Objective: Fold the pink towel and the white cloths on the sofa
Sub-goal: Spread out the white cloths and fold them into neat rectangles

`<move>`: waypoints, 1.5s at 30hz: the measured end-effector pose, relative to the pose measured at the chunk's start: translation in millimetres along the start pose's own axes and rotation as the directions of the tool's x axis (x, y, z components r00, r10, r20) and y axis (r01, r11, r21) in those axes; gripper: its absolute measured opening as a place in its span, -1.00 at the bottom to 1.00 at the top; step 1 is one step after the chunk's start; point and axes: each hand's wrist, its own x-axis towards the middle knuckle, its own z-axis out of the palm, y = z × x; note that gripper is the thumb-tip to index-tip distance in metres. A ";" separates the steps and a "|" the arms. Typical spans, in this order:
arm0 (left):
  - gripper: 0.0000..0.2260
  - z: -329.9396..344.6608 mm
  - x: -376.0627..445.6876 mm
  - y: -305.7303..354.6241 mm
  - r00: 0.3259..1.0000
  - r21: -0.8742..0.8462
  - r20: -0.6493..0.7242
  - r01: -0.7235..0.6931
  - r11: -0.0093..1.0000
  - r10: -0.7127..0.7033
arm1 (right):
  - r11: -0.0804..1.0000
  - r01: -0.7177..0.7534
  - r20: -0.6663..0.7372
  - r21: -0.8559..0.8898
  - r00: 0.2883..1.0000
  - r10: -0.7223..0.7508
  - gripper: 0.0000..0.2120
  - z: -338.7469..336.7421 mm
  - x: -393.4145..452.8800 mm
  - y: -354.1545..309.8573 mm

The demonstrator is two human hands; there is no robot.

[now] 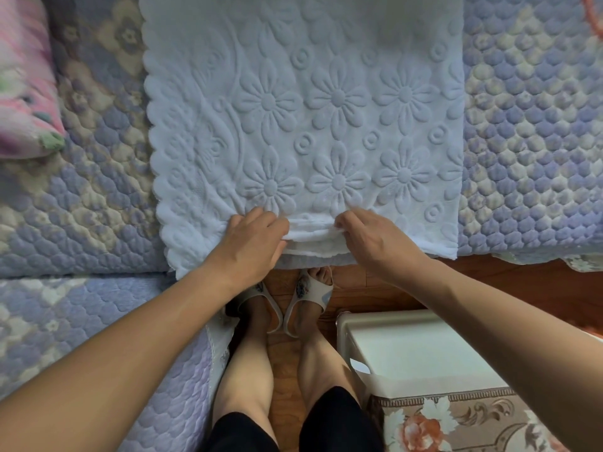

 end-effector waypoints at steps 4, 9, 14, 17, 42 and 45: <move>-0.67 -4.2 -4.1 -4.5 0.999 -0.069 -0.002 -0.032 0.997 0.032 | 1.000 0.001 0.049 -0.027 0.999 0.000 -0.57 -5.3 -3.2 0.6; -0.71 -4.0 -2.9 -6.8 0.994 0.087 0.010 -0.112 0.990 0.112 | 0.971 0.198 0.055 -0.133 0.980 -0.193 -0.79 -4.0 -3.6 7.3; -0.72 5.2 -7.6 3.4 0.996 0.168 0.048 -0.082 0.982 0.075 | 0.971 0.167 0.030 -0.170 0.986 -0.164 -0.89 6.4 -16.2 2.3; -0.76 7.0 -7.0 1.2 0.993 0.171 0.095 -0.082 0.982 0.066 | 0.964 0.174 0.056 -0.201 0.985 -0.166 -0.87 8.3 -20.0 2.8; -0.64 14.9 -52.8 -51.0 0.888 0.304 0.054 -0.450 0.840 0.456 | 0.887 0.311 0.056 -0.342 0.949 -0.311 -0.62 16.4 -52.2 24.2; -0.50 14.6 -83.0 -43.3 0.941 0.377 0.186 -0.334 0.864 0.283 | 0.911 0.219 0.187 -0.349 0.969 -0.161 -0.53 18.6 -84.6 26.8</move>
